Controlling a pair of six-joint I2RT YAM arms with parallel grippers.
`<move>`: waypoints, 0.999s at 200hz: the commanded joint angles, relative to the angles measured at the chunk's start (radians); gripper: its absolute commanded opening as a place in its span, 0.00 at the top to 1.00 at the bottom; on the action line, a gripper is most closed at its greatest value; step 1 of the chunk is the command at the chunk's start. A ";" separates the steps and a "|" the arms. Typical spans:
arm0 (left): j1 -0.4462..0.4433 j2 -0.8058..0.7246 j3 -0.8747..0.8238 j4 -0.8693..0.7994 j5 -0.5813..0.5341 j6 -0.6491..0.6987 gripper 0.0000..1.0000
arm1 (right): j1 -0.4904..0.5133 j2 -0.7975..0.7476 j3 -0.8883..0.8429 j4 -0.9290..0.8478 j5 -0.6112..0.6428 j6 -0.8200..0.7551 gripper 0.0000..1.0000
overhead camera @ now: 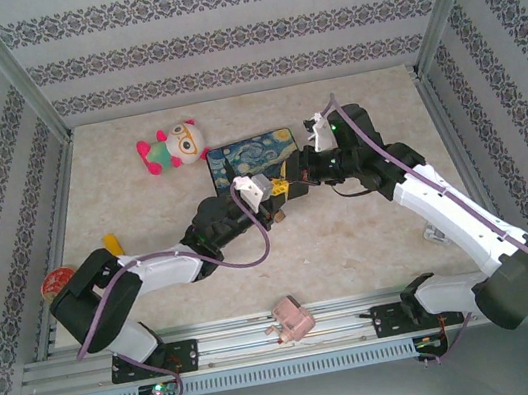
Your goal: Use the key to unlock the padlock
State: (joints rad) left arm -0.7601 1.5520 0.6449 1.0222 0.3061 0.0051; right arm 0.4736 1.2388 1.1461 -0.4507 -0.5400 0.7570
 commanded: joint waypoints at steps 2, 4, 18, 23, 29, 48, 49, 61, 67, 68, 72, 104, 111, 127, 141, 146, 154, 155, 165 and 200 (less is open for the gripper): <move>-0.013 -0.066 -0.003 -0.076 0.019 0.052 1.00 | -0.002 0.003 -0.017 0.007 0.014 -0.018 1.00; -0.011 -0.072 -0.003 -0.089 0.020 0.057 1.00 | -0.003 0.002 -0.018 0.005 0.016 -0.022 1.00; -0.011 -0.109 0.007 -0.212 0.039 0.095 1.00 | -0.006 -0.011 -0.017 -0.014 0.042 -0.060 0.94; -0.010 -0.124 0.017 -0.273 0.047 0.112 1.00 | -0.007 -0.016 -0.017 -0.020 0.051 -0.074 0.92; -0.010 -0.140 0.032 -0.348 0.056 0.132 1.00 | -0.007 -0.022 -0.018 -0.024 0.057 -0.092 0.89; -0.010 -0.179 0.086 -0.602 0.098 0.217 1.00 | -0.007 -0.045 -0.022 -0.038 0.076 -0.155 0.83; -0.010 -0.181 0.088 -0.614 0.099 0.220 1.00 | -0.007 -0.046 -0.022 -0.038 0.077 -0.159 0.83; -0.010 -0.201 0.116 -0.736 0.111 0.266 1.00 | -0.007 -0.057 -0.022 -0.052 0.089 -0.208 0.82; -0.009 -0.211 0.125 -0.786 0.113 0.284 1.00 | -0.007 -0.061 -0.024 -0.057 0.092 -0.232 0.82; -0.008 -0.213 0.127 -0.794 0.113 0.287 1.00 | -0.007 -0.063 -0.025 -0.058 0.093 -0.237 0.82; -0.008 -0.218 0.134 -0.823 0.115 0.298 1.00 | -0.007 -0.065 -0.026 -0.060 0.096 -0.253 0.82; -0.002 -0.256 0.193 -1.013 0.146 0.367 1.00 | -0.007 -0.082 -0.076 -0.002 0.031 -0.345 0.82; -0.001 -0.260 0.209 -1.048 0.155 0.382 1.00 | -0.007 -0.087 -0.093 0.022 0.008 -0.360 0.80; 0.005 -0.259 0.245 -1.125 0.180 0.407 1.00 | -0.007 -0.102 -0.132 0.076 -0.041 -0.384 0.74; 0.015 -0.254 0.272 -1.185 0.207 0.418 1.00 | -0.007 -0.122 -0.167 0.130 -0.103 -0.398 0.70; 0.020 -0.251 0.281 -1.204 0.218 0.420 1.00 | -0.007 -0.129 -0.180 0.148 -0.125 -0.400 0.70; 0.029 -0.249 0.294 -1.228 0.244 0.424 1.00 | -0.007 -0.143 -0.200 0.174 -0.155 -0.403 0.69; 0.030 -0.248 0.295 -1.231 0.246 0.423 1.00 | -0.007 -0.144 -0.202 0.177 -0.159 -0.403 0.69; 0.041 -0.247 0.309 -1.261 0.275 0.424 1.00 | -0.007 -0.160 -0.225 0.203 -0.195 -0.406 0.68; 0.062 -0.255 0.322 -1.287 0.351 0.424 1.00 | -0.007 -0.194 -0.283 0.259 -0.251 -0.391 0.68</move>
State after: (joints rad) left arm -0.7170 1.3136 0.9386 -0.1741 0.5671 0.3977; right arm 0.4728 1.0737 0.8993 -0.2863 -0.6991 0.3847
